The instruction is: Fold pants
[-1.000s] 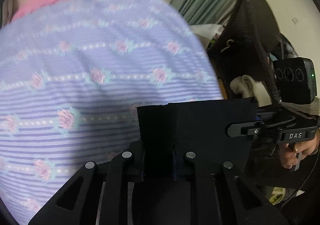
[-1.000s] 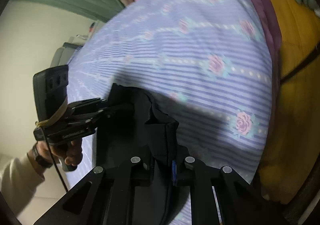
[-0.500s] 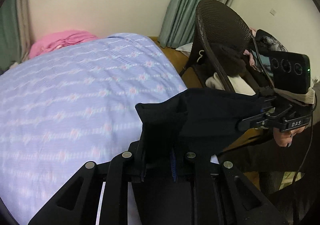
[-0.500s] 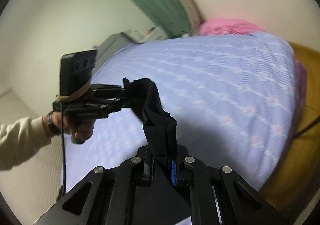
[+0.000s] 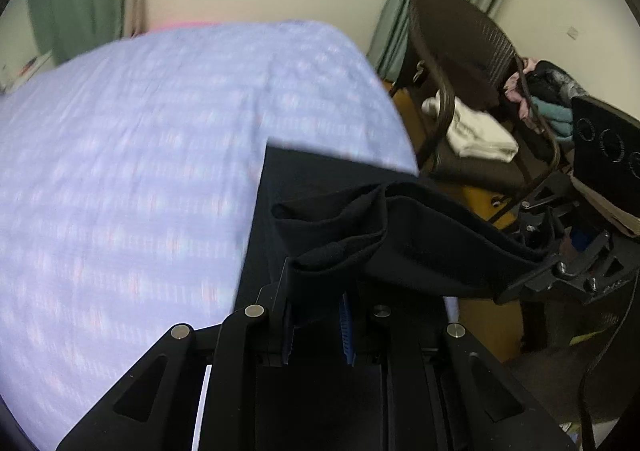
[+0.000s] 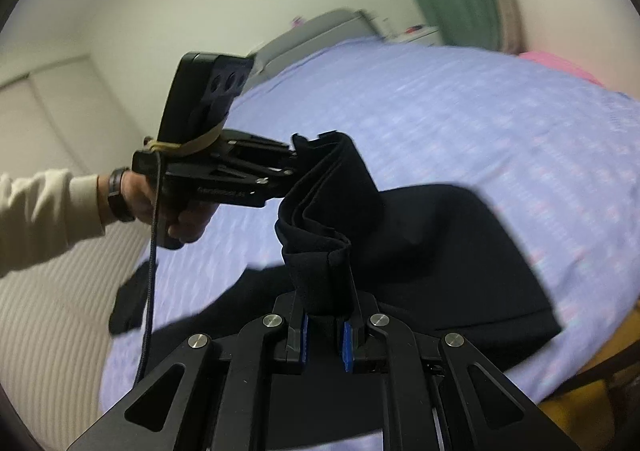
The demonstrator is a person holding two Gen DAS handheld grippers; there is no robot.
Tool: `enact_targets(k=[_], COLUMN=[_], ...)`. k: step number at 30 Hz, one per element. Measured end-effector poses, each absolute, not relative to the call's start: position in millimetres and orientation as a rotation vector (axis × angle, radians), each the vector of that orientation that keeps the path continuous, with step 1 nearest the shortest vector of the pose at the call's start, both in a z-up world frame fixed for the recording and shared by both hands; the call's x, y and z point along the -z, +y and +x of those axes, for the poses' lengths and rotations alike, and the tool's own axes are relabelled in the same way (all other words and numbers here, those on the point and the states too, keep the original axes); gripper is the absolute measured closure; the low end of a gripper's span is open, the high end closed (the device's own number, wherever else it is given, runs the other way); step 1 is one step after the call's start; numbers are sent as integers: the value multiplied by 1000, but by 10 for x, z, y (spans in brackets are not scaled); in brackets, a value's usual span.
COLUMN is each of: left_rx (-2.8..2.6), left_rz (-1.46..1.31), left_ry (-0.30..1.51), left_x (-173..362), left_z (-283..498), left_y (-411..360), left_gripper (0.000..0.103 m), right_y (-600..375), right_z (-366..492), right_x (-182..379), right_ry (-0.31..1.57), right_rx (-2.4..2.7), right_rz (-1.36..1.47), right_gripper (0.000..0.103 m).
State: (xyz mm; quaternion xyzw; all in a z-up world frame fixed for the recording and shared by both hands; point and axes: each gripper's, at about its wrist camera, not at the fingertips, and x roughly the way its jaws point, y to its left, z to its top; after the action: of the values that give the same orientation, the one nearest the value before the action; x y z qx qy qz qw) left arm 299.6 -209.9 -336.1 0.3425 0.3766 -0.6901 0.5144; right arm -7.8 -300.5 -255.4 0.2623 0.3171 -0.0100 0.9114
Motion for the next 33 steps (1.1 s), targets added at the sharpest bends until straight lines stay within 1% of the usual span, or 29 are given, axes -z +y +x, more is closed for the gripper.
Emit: enact_targets(k=[2,5,7,9,10,12,15,17,18,19,20,21,23,25,26,28,29,30,31,33], left_rx=[1622,1564,1528,1488,1459,1423,1376,1343,1333,1321,1301,1281,1242,1192,1161,1068,1020,962,899,754], left_rz=[831,883,880,838,814,784,760,749,739,723,703,681,623,563,538,502,487,461,429,334], left_ry=[937,969,977,975,959,947,956,964,966,971,974,975,977,973,967,942,936,931,926,919], left_x=[3605,4032,4182,4238,4226,4215,4227,4245,4253,4249,4229,4211,4158,4085,4036,3921,3873,3810,3754,3632], left_z=[3031,3046,3061,3106,3130,3172,3248,3282,3297,3312,3311,3314,3317,3292,3250,3139,3085,3009,2924,2723], left_y=[-1833,-1532,-1391,-1237,-1146,-1000,-798,-660,-591,-521,-464,-394,-251,-103,-23,135,176,215,251,323], left_gripper=[83,83,82,80,77,75,75,75,75,75,74,73,71,62,60,50,48,47,45,40], right_y=[-2703,-2344,-2141,-2013,-1937,-1794,-1579,-1494,-1456,-1404,-1359,-1315,-1296,-1293,-1309,-1384,-1422,-1495,-1555,-1726], right_z=[-5,110,163,216,211,237,301,319,324,315,297,260,204,120,84,29,46,101,149,336], right_x=[2685,3038,3251,3387,3384,3404,3499,3562,3575,3568,3552,3513,3430,3311,3236,3027,2908,2791,2711,2610], right_ry=[687,762,806,822,822,821,845,871,879,886,891,890,889,891,884,849,833,813,800,788], right_rx=[-7,-11,-9,-8,-9,-13,-29,-50,-59,-57,-54,-65,-100,-141,-157,-190,-209,-248,-282,-383], right_rz=[495,452,444,417,404,366,296,277,265,239,208,177,153,128,112,69,46,13,-15,-95], right_gripper=[90,90,90,90,89,87,81,69,59,53,51,49,49,48,47,46,44,38,35,35])
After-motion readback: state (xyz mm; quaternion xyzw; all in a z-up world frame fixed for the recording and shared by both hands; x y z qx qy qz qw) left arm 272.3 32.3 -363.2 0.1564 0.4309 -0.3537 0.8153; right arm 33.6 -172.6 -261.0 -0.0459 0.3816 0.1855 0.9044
